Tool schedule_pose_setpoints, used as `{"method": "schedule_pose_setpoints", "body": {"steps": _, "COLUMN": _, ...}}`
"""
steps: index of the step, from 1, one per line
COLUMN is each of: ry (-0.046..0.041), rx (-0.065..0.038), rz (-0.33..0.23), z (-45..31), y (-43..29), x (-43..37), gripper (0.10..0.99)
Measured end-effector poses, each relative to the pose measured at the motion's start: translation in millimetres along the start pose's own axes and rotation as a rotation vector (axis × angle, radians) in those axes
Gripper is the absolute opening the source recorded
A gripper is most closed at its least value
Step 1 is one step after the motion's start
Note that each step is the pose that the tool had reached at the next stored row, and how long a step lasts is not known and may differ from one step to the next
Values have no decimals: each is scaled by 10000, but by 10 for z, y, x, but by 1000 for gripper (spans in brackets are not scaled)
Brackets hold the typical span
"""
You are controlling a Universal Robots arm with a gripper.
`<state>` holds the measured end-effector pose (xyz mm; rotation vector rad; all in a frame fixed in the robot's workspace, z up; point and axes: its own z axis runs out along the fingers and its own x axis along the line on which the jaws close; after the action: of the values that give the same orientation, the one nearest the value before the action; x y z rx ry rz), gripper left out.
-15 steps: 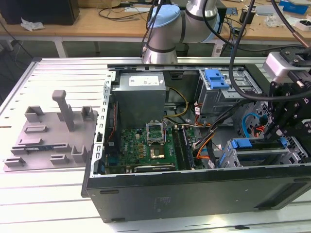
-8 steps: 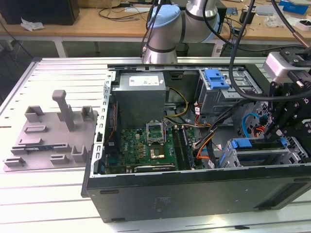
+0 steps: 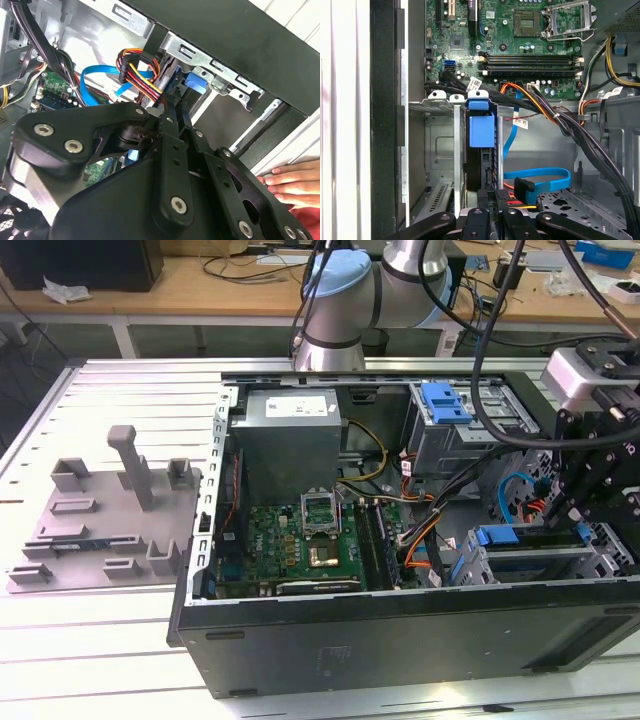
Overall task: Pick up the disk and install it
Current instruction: 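Insert the first disk wire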
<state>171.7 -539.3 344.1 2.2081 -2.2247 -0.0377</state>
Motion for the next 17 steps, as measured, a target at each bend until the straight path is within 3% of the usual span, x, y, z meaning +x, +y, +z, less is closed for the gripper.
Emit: {"method": "schedule_pose_setpoints", "body": {"steps": 17, "ry": -4, "rx": 1, "rz": 104, "z": 40, "y": -1, "x": 1, "gripper": 165}}
